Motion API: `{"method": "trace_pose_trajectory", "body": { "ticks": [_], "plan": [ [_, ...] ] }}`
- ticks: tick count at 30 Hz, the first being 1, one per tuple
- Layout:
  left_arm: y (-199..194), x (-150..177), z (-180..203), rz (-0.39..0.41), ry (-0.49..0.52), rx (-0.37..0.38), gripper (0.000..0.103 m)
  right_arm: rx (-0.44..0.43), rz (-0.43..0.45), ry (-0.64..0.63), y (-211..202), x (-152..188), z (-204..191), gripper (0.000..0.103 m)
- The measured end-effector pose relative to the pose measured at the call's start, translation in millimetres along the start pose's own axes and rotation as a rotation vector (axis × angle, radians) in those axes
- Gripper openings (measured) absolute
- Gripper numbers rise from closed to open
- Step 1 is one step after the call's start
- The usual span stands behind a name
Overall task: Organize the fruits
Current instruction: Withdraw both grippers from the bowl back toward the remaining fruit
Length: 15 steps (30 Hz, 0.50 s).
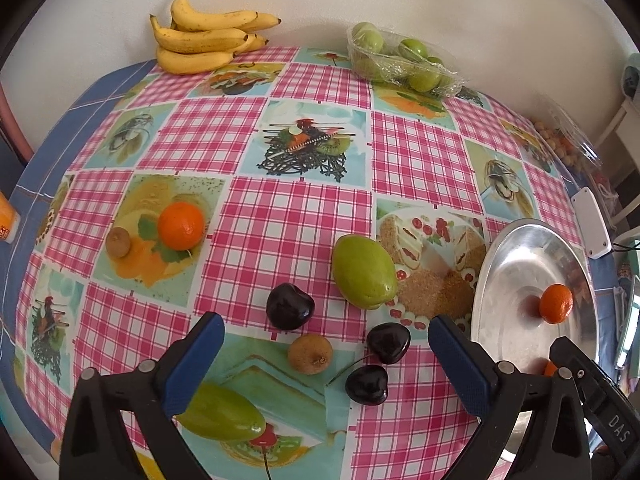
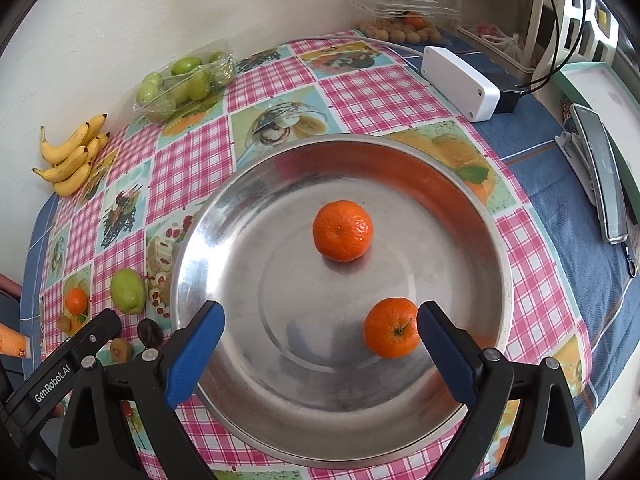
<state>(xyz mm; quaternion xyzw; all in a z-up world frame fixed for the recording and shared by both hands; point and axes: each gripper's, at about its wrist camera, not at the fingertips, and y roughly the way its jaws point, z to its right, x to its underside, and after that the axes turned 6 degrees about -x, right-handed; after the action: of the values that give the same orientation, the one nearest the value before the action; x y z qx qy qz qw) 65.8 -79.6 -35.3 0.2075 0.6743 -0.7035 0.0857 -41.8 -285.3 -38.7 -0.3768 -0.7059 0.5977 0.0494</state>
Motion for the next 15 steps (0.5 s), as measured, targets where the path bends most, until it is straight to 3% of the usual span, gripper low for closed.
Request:
{"method": "trace_pose_trajectory", "body": {
  "ticks": [8, 15],
  "plan": [
    [-13.0, -2.4, -13.7, 0.050, -0.009, 0.051, 0.103, -0.053, -0.005, -0.101, -2.7, 8.0, -23.8, 0.097],
    [-24.5, -4.6, -31.5, 0.083, -0.023, 0.075, 0.103, -0.069, 0.005, -0.109, -8.2, 12.1, -33.8, 0.097]
  ]
}}
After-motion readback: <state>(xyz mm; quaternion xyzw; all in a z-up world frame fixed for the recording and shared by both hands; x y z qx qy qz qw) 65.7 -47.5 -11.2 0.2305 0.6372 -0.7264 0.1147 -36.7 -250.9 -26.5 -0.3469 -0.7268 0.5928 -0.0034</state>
